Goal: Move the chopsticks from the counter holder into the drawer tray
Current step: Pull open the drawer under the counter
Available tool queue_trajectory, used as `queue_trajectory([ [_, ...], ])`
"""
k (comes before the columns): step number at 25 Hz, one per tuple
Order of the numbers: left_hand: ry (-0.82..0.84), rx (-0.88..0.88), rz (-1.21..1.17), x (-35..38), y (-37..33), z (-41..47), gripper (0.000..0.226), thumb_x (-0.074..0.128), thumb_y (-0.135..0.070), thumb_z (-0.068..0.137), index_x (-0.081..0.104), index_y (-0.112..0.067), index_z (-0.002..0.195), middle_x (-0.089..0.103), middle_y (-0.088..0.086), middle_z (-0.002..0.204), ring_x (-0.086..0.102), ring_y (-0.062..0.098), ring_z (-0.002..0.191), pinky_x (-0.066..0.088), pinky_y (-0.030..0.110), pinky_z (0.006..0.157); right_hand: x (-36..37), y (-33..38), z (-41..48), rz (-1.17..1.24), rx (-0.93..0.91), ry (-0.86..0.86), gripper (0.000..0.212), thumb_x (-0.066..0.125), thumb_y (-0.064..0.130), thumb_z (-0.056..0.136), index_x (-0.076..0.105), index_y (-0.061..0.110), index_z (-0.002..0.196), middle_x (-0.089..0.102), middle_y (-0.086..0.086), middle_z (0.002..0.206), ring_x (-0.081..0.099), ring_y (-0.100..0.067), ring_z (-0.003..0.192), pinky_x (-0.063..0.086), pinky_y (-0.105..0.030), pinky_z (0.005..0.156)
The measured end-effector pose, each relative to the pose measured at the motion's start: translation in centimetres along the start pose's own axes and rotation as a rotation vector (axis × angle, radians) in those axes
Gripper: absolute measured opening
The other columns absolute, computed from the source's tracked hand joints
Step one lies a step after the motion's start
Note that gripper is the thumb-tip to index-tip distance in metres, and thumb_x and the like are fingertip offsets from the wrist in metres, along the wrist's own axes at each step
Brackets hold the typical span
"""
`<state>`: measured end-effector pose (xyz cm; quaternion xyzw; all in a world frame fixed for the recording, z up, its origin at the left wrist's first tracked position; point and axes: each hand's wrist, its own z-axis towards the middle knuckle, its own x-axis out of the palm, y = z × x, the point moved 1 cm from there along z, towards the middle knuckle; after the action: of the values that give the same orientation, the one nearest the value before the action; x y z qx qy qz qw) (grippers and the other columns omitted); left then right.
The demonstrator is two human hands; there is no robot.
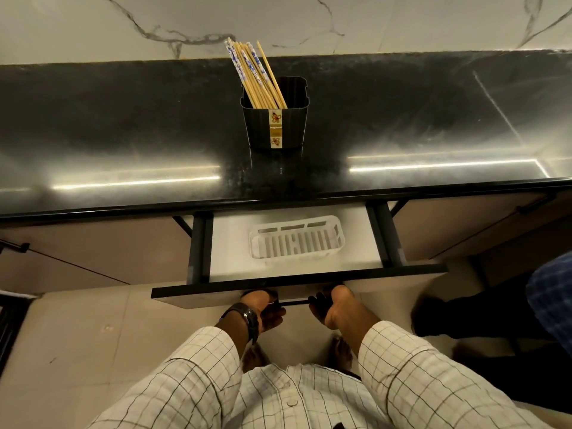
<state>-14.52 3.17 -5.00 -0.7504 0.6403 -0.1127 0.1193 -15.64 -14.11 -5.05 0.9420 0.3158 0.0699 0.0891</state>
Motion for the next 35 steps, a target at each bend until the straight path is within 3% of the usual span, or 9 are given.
queue_trajectory([
  [3, 0.002, -0.005, 0.020, -0.3, 0.2, -0.1, 0.014, 0.053, -0.009, 0.099, 0.065, -0.001, 0.100, 0.068, 0.020, 0.097, 0.067, 0.032, 0.084, 0.056, 0.047, 0.080, -0.1, -0.2, -0.4, -0.023, -0.006, -0.014, 0.042, 0.070, 0.032, 0.094, 0.063, 0.003, 0.123, 0.070, -0.017, 0.122, 0.069, -0.035, 0.112, 0.059, -0.044, 0.090],
  [10, 0.001, -0.027, 0.043, -1.1, 1.4, -1.0, 0.020, 0.051, -0.013, 0.101, 0.066, -0.001, 0.103, 0.069, 0.021, 0.104, 0.068, 0.032, 0.088, 0.056, 0.043, 0.070, -1.0, -1.2, -1.0, -0.004, -0.022, -0.010, 0.041, 0.072, 0.030, 0.093, 0.060, 0.004, 0.124, 0.069, -0.019, 0.122, 0.067, -0.038, 0.113, 0.056, -0.049, 0.097],
  [15, -0.017, -0.048, 0.034, -1.2, 2.6, -1.6, 0.020, 0.050, -0.013, 0.101, 0.067, -0.001, 0.100, 0.069, 0.021, 0.103, 0.068, 0.032, 0.085, 0.056, 0.045, 0.075, -2.1, -1.9, -0.8, -0.028, -0.016, -0.040, 0.040, 0.072, 0.030, 0.093, 0.063, 0.003, 0.122, 0.070, -0.019, 0.102, 0.068, -0.037, 0.102, 0.058, -0.048, 0.093],
  [20, -0.016, -0.027, 0.027, -1.3, 3.6, -2.3, 0.021, 0.050, -0.014, 0.101, 0.067, -0.002, 0.102, 0.069, 0.020, 0.099, 0.069, 0.033, 0.087, 0.057, 0.046, 0.074, -2.9, -1.8, -2.0, -0.060, 0.032, -0.061, 0.045, 0.075, 0.028, 0.091, 0.062, 0.001, 0.124, 0.068, -0.023, 0.118, 0.068, -0.038, 0.108, 0.060, -0.048, 0.088],
  [24, 0.054, 0.008, 0.171, -1.7, 3.5, -4.0, 0.021, 0.056, -0.021, 0.099, 0.062, -0.007, 0.113, 0.069, 0.019, 0.110, 0.070, 0.035, 0.097, 0.056, 0.046, 0.076, -4.2, -1.1, -5.3, -0.163, -0.003, -0.020, 0.025, 0.066, 0.020, 0.098, 0.062, -0.003, 0.107, 0.061, -0.025, 0.103, 0.061, -0.039, 0.102, 0.056, -0.050, 0.096],
  [27, 0.168, -0.003, 0.445, -2.0, 2.4, -6.8, 0.033, 0.060, -0.037, 0.096, 0.063, -0.010, 0.116, 0.073, 0.018, 0.113, 0.070, 0.026, 0.091, 0.055, 0.037, 0.077, -5.2, -0.9, -7.9, -0.286, 0.021, 0.036, 0.015, 0.055, 0.010, 0.100, 0.056, -0.004, 0.097, 0.057, -0.026, 0.090, 0.061, -0.039, 0.084, 0.058, -0.048, 0.074],
  [29, 0.239, 0.032, 0.587, -1.9, 0.4, -8.6, 0.042, 0.061, -0.046, 0.093, 0.068, -0.009, 0.113, 0.076, 0.017, 0.110, 0.069, 0.024, 0.084, 0.052, 0.031, 0.075, -5.0, 0.0, -9.6, -0.346, 0.069, 0.126, 0.011, 0.056, 0.004, 0.096, 0.058, -0.007, 0.098, 0.061, -0.026, 0.085, 0.062, -0.040, 0.076, 0.060, -0.045, 0.060],
  [30, 0.266, 0.068, 0.612, -1.8, -0.9, -9.3, 0.043, 0.060, -0.046, 0.093, 0.069, -0.009, 0.112, 0.078, 0.015, 0.106, 0.070, 0.024, 0.084, 0.052, 0.030, 0.076, -4.6, 0.7, -10.3, -0.366, 0.079, 0.170, 0.012, 0.059, 0.002, 0.093, 0.061, -0.009, 0.098, 0.064, -0.027, 0.084, 0.064, -0.041, 0.076, 0.061, -0.046, 0.061],
  [35, 0.170, 0.436, 0.572, -0.4, -8.7, -11.0, 0.032, 0.054, -0.037, 0.100, 0.067, -0.009, 0.109, 0.077, 0.014, 0.102, 0.069, 0.021, 0.084, 0.056, 0.032, 0.075, 0.9, 5.1, -13.1, -0.355, -0.070, 0.307, 0.018, 0.058, 0.002, 0.094, 0.065, -0.013, 0.103, 0.071, -0.030, 0.088, 0.068, -0.042, 0.083, 0.059, -0.048, 0.078],
])
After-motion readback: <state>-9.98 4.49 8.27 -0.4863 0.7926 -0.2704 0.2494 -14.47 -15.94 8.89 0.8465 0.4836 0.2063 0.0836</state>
